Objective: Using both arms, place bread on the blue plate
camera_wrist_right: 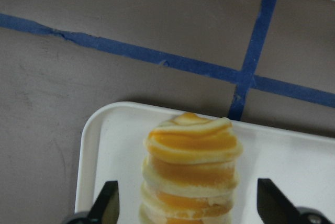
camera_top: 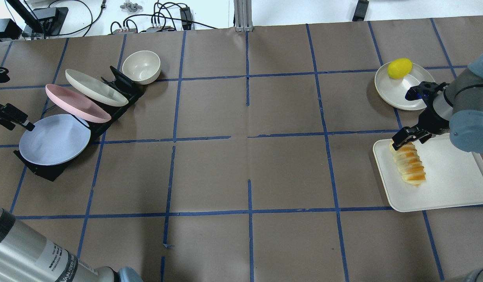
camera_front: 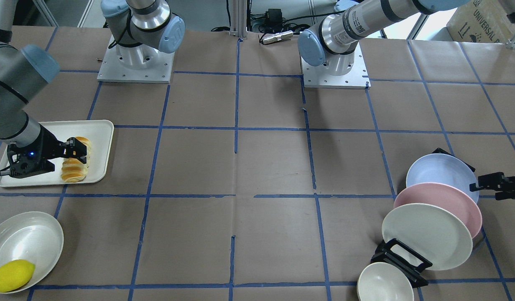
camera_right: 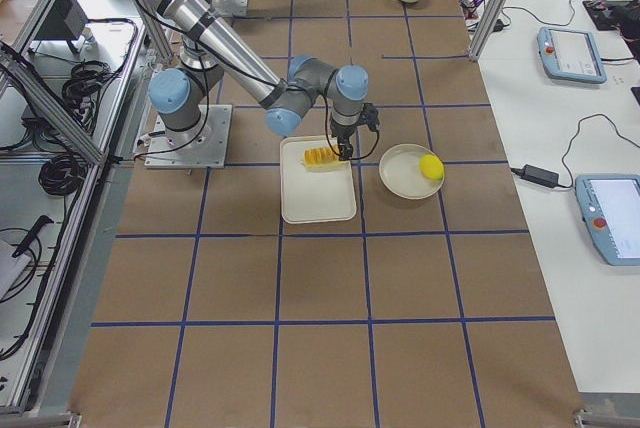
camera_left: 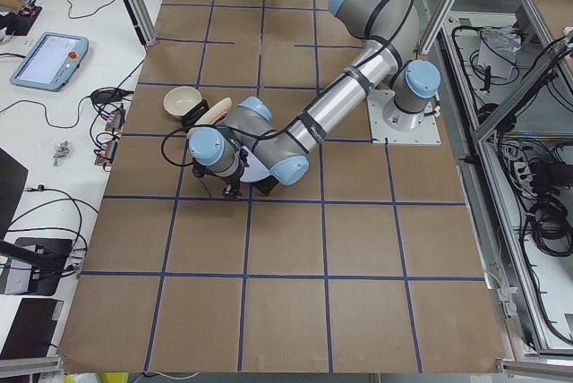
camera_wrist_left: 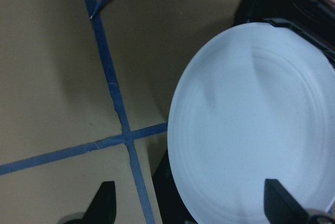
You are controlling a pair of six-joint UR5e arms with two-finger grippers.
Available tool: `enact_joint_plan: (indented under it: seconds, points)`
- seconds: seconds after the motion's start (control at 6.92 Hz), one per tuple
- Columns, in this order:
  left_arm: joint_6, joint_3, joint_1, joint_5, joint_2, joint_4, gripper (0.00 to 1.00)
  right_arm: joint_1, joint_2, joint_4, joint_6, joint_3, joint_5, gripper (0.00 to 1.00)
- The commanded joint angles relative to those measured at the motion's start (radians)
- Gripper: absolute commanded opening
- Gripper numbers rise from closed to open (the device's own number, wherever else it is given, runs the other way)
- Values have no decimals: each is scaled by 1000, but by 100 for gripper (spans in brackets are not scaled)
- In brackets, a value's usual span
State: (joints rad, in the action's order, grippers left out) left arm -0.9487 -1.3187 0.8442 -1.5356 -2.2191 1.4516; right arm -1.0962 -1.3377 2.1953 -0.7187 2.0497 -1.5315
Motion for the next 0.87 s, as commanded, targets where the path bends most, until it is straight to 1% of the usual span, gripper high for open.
enact_joint_plan:
  seconds: [0.0,0.14,0.29,0.43,0.58,0.72]
  points:
    - [-1,-10,4,-5,-19,7,73,1,3,14,-14,18,-7,93]
    - [-1,-1,3,-3,-33,9,57,3,5,14,-19,32,-10,93]
    - [1,-1,7,-1,-33,13,34,9,3,17,-28,35,-12,93]
    - [1,4,9,-1,-33,21,17,24,2,17,-37,38,-10,87]
    - [2,15,9,-1,-28,44,13,22,0,17,-88,38,-15,22]
    - [4,18,9,-1,-21,58,11,22,-3,18,-97,37,-28,5]
